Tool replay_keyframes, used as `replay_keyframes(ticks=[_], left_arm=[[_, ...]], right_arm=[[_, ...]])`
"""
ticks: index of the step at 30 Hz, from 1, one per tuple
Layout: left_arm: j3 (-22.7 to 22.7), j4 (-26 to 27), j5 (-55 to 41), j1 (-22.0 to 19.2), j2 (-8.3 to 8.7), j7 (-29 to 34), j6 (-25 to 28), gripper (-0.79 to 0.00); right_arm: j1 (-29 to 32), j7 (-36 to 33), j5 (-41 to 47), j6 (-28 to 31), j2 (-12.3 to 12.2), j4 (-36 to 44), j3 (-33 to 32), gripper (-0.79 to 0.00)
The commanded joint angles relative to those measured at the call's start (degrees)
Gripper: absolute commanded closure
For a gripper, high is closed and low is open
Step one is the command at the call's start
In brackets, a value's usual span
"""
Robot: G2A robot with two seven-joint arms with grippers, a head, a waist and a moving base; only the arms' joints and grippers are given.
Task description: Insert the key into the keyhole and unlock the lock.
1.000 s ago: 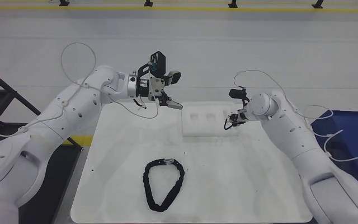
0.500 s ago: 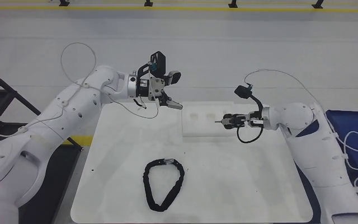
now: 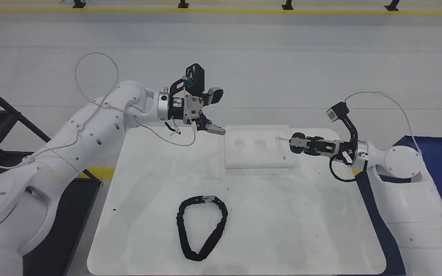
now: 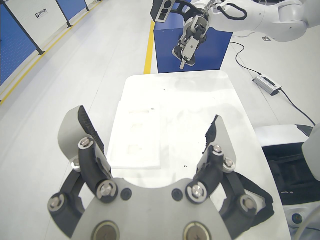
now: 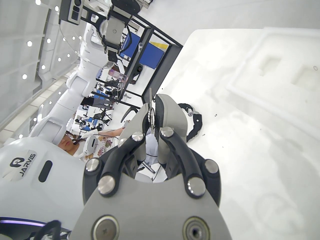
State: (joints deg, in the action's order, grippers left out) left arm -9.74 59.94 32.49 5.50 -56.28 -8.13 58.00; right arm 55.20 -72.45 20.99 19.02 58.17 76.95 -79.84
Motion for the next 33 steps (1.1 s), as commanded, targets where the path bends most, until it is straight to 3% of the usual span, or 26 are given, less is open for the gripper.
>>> replay_keyframes(ticks=[1, 13, 19, 26, 33], left_arm=[[0.0, 0.0, 0.0, 0.0, 0.0, 0.01, 0.0, -0.785], [-0.04, -0.06, -0.26, 0.34, 0.01, -0.09, -0.25, -0.785], [-1.34, 0.79, -2.94, 4.94, 0.68, -1.09, 0.0, -0.785], [-0.46, 0.39, 3.34, 9.79, 3.06, -4.68, 0.0, -0.785], [0.0, 0.26, 9.43, 15.41, 4.16, -7.44, 0.0, -0.785]], right_arm=[[-0.15, -0.8, 1.84, 0.21, 0.07, -0.72, 0.25, 0.0], [-0.15, -0.8, 1.84, 0.21, 0.07, -0.72, 0.25, 0.0], [-0.15, -0.8, 1.84, 0.21, 0.07, -0.72, 0.25, 0.0], [-0.15, -0.8, 1.84, 0.21, 0.07, -0.72, 0.25, 0.0], [-0.15, -0.8, 1.84, 0.21, 0.07, -0.72, 0.25, 0.0]])
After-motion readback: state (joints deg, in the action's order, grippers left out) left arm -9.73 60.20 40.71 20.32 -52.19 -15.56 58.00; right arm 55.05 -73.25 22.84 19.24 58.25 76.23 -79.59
